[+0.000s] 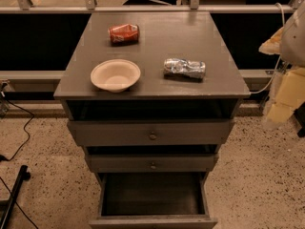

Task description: Place coke can into bottom drawer

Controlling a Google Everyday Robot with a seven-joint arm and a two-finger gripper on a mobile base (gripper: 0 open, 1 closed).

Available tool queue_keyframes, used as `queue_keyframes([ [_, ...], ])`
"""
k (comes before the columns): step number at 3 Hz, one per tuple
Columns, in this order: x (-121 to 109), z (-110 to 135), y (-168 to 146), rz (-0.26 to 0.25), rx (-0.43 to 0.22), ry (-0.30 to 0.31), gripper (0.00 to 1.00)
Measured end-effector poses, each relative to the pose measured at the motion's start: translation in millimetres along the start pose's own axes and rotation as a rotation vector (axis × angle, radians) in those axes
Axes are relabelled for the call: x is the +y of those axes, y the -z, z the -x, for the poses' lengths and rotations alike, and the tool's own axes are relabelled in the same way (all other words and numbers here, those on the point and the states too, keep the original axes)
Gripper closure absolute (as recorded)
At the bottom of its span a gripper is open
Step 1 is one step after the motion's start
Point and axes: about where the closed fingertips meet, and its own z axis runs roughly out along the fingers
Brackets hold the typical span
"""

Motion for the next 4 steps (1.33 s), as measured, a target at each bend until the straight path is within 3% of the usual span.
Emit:
queue_keyframes([
  [2,-5,12,-1,-0.009,-0.023,0.034,0.0],
  [4,-75,95,-24,-0.094,-0.155,0.297,0.0],
])
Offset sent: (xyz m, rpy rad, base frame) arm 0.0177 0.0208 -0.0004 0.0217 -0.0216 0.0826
